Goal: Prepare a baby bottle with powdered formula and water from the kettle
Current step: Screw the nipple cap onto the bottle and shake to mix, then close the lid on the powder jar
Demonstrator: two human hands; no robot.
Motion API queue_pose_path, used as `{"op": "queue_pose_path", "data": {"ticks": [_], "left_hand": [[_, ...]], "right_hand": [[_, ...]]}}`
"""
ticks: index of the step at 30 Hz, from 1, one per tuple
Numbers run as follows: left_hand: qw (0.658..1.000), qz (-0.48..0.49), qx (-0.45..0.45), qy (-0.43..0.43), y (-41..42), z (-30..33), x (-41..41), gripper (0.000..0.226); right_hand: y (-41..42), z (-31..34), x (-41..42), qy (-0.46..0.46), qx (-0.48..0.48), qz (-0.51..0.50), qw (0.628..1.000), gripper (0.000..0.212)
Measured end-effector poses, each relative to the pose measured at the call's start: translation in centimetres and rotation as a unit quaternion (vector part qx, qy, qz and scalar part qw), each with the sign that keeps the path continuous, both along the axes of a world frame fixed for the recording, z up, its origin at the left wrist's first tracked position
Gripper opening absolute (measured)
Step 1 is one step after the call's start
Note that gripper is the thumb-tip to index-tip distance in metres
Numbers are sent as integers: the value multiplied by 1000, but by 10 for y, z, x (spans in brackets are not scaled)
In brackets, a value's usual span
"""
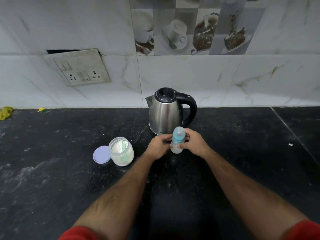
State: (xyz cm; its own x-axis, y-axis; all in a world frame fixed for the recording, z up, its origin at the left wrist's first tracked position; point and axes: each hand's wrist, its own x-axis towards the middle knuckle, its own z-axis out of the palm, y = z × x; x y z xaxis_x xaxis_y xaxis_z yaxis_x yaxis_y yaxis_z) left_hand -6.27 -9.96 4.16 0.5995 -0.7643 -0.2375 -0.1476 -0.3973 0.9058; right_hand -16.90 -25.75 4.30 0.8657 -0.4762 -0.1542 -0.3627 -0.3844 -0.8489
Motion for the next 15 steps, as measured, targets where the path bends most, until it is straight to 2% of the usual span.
{"op": "queue_pose_path", "data": {"ticks": [10, 15], "left_hand": [[1000, -2, 15, -18, -12, -12, 8, 56], [1000, 4, 21, -22, -7, -20, 5, 61]], "right_hand": [[-16, -12, 13, 9, 0, 16, 1000, 63], [-6, -10, 4, -1, 24, -18, 1000, 78]]}}
